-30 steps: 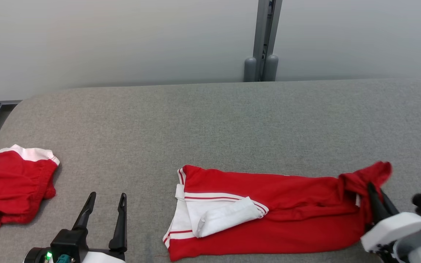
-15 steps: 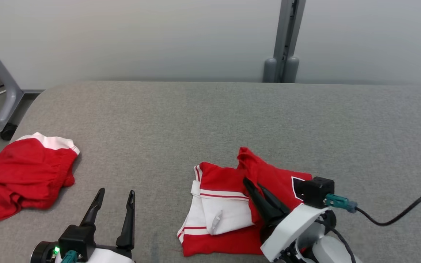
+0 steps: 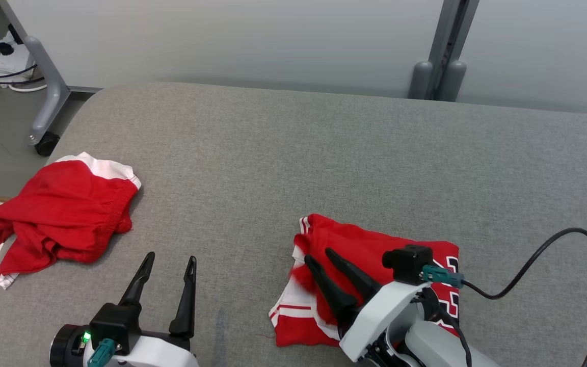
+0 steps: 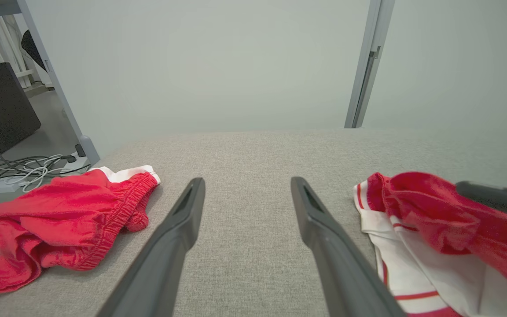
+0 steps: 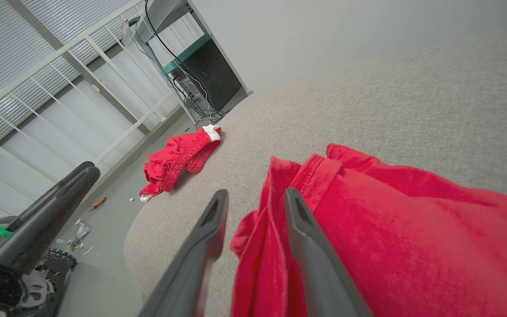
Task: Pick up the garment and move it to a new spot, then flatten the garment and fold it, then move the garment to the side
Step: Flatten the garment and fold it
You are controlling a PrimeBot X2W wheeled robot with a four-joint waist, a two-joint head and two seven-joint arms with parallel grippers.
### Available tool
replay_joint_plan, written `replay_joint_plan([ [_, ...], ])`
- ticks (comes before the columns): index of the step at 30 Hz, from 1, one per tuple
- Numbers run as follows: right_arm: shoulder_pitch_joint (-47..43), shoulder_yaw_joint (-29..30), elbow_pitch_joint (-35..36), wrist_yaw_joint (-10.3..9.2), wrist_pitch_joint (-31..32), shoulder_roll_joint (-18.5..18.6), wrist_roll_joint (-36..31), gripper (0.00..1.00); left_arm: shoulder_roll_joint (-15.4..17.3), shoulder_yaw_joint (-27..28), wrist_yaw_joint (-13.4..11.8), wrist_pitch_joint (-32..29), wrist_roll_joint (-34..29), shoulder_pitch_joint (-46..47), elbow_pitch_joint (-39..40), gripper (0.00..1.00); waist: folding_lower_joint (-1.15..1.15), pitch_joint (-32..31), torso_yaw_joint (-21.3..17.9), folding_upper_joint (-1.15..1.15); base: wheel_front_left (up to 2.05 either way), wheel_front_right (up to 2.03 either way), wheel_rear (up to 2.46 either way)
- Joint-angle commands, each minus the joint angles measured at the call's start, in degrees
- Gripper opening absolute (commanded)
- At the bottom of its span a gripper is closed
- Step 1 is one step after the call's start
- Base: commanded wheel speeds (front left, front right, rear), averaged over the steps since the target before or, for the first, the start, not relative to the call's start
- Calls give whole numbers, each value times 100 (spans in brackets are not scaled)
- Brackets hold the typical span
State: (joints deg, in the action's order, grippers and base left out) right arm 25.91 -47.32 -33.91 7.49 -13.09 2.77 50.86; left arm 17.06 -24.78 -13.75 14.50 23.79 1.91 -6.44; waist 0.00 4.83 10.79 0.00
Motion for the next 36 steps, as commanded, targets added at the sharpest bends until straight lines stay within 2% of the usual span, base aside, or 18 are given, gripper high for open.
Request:
replay_joint_plan([
  [1, 179, -106, -28, 1, -114, 34, 38, 100, 7, 43, -20, 28, -18, 109, -27, 100, 0, 11, -51, 0, 0, 0, 0],
  [7, 360, -30, 21, 1, -216, 34, -281, 100, 5, 59, -30, 45, -36, 93, -57, 100, 0, -33, -183, 0, 0, 0, 0],
  [10, 280, 622, 304, 1, -215, 53, -784, 100, 13, 94, -50, 50, -19, 47, -59, 100, 0, -77, -290, 0, 0, 0, 0],
  [16, -417, 2061, 921, 1, -213, 373, -1762, 100, 77, 200, -147, 58, 47, -105, -51, 100, 0, -223, -516, 0, 0, 0, 0],
  [20, -974, 2949, 1155, 1, -214, 594, -2183, 100, 147, 328, -224, 60, 112, -234, -11, 100, 0, -331, -687, 0, 0, 0, 0],
  [24, -1470, 3559, 1303, 1, -202, 746, -2519, 100, 199, 404, -300, 54, 158, -381, 34, 100, 0, -426, -817, 0, 0, 0, 0],
  [29, -2027, 3951, 1643, 1, -5, 821, -2866, 100, 252, 439, -380, 4, 211, -556, 118, 100, 0, -561, -918, 0, 0, 0, 0],
  [36, -2604, 4203, 2219, 1, 349, 728, -3131, 100, 352, 458, -479, -46, 240, -871, 283, 100, 0, -747, -948, 0, 0, 0, 0],
])
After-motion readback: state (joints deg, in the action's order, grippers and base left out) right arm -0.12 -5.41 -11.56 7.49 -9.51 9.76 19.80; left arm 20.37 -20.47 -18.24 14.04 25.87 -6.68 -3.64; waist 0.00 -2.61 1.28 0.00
